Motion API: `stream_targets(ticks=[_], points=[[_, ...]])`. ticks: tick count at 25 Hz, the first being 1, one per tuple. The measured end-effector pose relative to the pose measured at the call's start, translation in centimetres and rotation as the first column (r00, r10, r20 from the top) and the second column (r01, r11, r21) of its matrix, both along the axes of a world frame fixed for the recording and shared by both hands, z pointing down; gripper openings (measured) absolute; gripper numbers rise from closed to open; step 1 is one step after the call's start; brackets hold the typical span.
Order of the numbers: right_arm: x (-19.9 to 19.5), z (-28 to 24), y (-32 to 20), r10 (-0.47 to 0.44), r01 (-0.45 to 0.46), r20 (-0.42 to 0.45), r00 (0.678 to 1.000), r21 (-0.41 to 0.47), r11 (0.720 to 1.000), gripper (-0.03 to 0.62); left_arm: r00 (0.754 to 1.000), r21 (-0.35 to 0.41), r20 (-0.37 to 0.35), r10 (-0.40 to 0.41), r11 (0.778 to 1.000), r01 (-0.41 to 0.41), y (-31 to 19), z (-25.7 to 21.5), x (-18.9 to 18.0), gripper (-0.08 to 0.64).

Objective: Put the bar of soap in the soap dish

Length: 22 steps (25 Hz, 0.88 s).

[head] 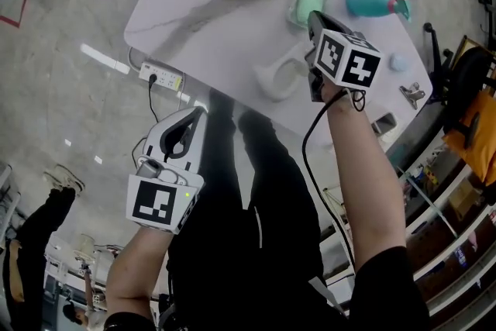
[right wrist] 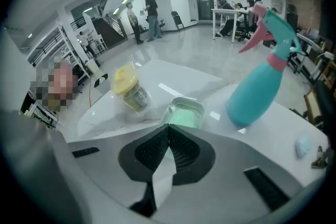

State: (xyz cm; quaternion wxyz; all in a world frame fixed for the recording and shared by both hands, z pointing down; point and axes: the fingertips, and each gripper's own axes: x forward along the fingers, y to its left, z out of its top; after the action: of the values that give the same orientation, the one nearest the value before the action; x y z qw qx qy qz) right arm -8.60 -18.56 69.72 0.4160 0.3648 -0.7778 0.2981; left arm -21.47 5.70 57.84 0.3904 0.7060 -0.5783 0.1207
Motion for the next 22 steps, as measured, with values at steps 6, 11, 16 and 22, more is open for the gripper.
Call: stream_targets(ticks=[6, 11, 16, 22], points=[[3.0, -10.3, 2.6, 0.040, -0.048, 0.164, 0.986, 0.051, 0.998, 0.017, 0.999, 0.050, 0.009, 0.045, 0.998, -0.045, -1.7, -5.0, -0.1, 0.010], [6.4, -22.5, 5.4, 0.120, -0.167, 0.315, 0.942, 0.127, 0.978, 0.017, 0.994, 0.153, 0.024, 0.111, 0.982, -0.113, -4.6, -12.2, 0.2, 0.009], [9.2, -31.9, 8.7, 0.060, -0.139, 0.307, 0.950, 0.241, 0.960, 0.017, 0.982, 0.225, 0.035, 0.186, 0.956, -0.189, -6.4, -19.8, 1.6, 0.009], [12.8, -40.3, 11.9, 0.074, -0.187, 0.339, 0.938, 0.312, 0.932, 0.015, 0.966, 0.289, 0.055, 0.252, 0.922, -0.257, -6.9, -27.3, 4.6, 0.009]])
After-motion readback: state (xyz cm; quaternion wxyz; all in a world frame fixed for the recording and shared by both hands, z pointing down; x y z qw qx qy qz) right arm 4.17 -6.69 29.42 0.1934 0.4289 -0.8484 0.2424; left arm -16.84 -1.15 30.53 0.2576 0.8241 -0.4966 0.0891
